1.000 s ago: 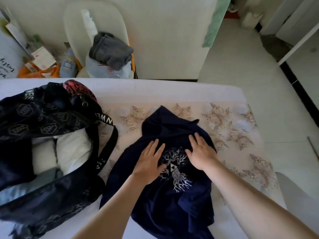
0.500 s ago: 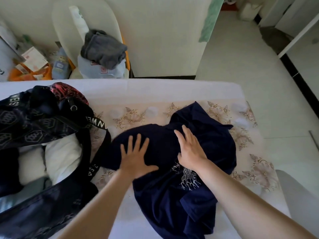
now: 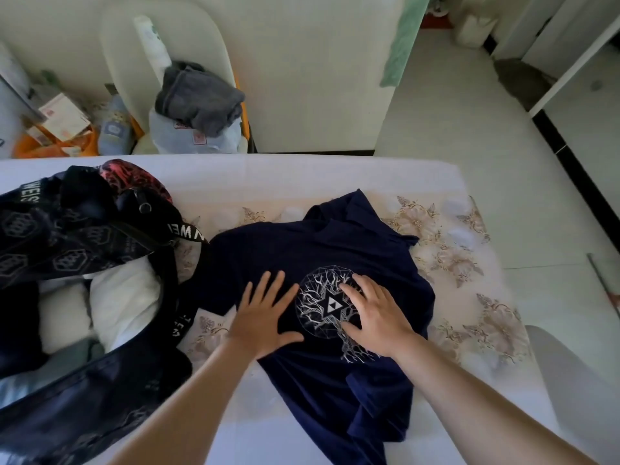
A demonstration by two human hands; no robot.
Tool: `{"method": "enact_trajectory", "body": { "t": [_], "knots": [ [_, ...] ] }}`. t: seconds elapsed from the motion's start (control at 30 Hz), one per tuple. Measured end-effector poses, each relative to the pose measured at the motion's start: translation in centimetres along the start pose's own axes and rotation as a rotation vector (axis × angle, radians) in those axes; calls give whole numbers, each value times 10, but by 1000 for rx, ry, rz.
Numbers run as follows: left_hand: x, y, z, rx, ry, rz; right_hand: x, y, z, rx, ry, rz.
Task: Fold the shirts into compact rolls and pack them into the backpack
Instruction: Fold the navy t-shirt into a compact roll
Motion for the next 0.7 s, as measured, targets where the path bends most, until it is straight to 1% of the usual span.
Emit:
{"method": "enact_trajectory", "body": {
  "t": [0.07,0.1,0.17,0.2,0.23,0.27,0.33,0.37,0.4,0.47,0.57,0.63,0.7],
  "knots": [
    [-5,-12,-19,-62,-36,-39,13,1,5,26,21,-73],
    [-8,-21,-26,-94,-82,-61,18,0,5,46,43,-88],
    [-13,-36,-32,-126,-182,-98,27,-1,2,55,100,-71],
    [-11,-41,-28,-107,-203,-65,32,-2,-2,53,116,-29],
    [-6,-44,-17,-52,-185,27,37,-3,-6,47,114,26],
    [3,-45,-2,28,-126,171,42,-2,-9,29,100,90],
    [25,-36,35,219,33,421,56,-2,-18,-50,61,192],
    [39,-30,53,315,97,461,65,-2,-23,-81,34,197],
    [53,-22,69,389,148,449,74,0,-29,-93,12,182],
    [79,-4,93,448,191,363,91,5,-37,-86,1,90],
    [112,25,103,402,110,170,110,16,-45,4,38,3],
    [127,37,101,339,78,59,116,21,-52,50,88,6],
    [132,45,96,350,78,33,119,23,-58,64,120,42]
  ]
}}
Point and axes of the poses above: each hand's wrist, its own x-axis away from the middle knuckle, its own y-axis out of the palm, z = x × y, the point moved 1 cm from there along -x, towards the middle knuckle, and after that the axes turned 1 degree about x, right-handed, at the moved point
